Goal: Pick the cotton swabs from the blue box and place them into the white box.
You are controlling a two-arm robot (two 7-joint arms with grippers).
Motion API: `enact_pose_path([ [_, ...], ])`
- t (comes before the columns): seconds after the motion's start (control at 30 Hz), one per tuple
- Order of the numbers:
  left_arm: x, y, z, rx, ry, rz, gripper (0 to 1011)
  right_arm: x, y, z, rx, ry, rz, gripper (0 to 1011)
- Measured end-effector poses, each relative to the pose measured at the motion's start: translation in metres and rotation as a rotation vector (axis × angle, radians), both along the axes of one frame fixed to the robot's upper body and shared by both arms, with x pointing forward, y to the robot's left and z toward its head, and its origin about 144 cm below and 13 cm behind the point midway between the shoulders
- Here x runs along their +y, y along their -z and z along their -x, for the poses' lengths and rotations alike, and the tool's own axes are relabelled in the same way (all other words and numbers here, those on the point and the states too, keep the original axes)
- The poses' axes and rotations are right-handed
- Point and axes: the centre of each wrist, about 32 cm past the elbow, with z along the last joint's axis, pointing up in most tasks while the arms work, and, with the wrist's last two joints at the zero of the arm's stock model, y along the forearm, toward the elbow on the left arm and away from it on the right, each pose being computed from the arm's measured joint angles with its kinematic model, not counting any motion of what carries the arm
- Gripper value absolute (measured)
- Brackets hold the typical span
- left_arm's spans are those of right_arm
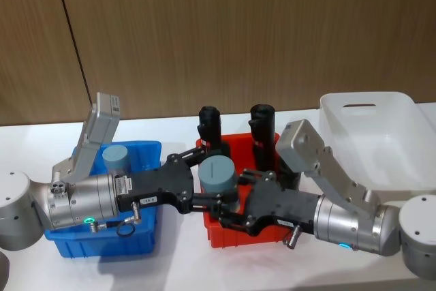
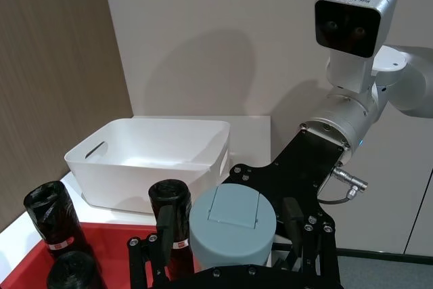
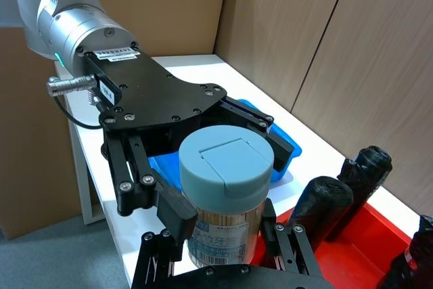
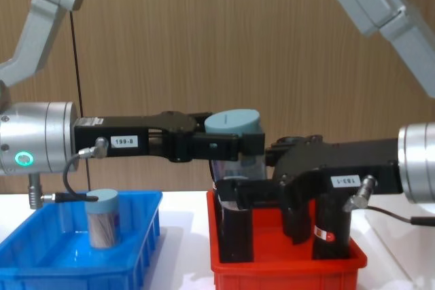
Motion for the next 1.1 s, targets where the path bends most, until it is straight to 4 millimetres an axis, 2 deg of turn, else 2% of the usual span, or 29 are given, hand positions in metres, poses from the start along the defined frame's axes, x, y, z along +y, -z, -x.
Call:
enact_pose_path([
  [0.37,0.000,0.000,0.000,0.000,0.000,0.000,1004,-0.015,0.001,0.004,0.000,0.042,-0.005,649],
  [0.7,0.000,0.000,0.000,0.000,0.000,0.000,1004,-0.047,0.001,0.010,-0.007,0.141,-0.012,648],
  [1.1,0.000,0.000,0.000,0.000,0.000,0.000,1004,-0.098,-0.007,0.021,-0.041,0.293,-0.031,648],
])
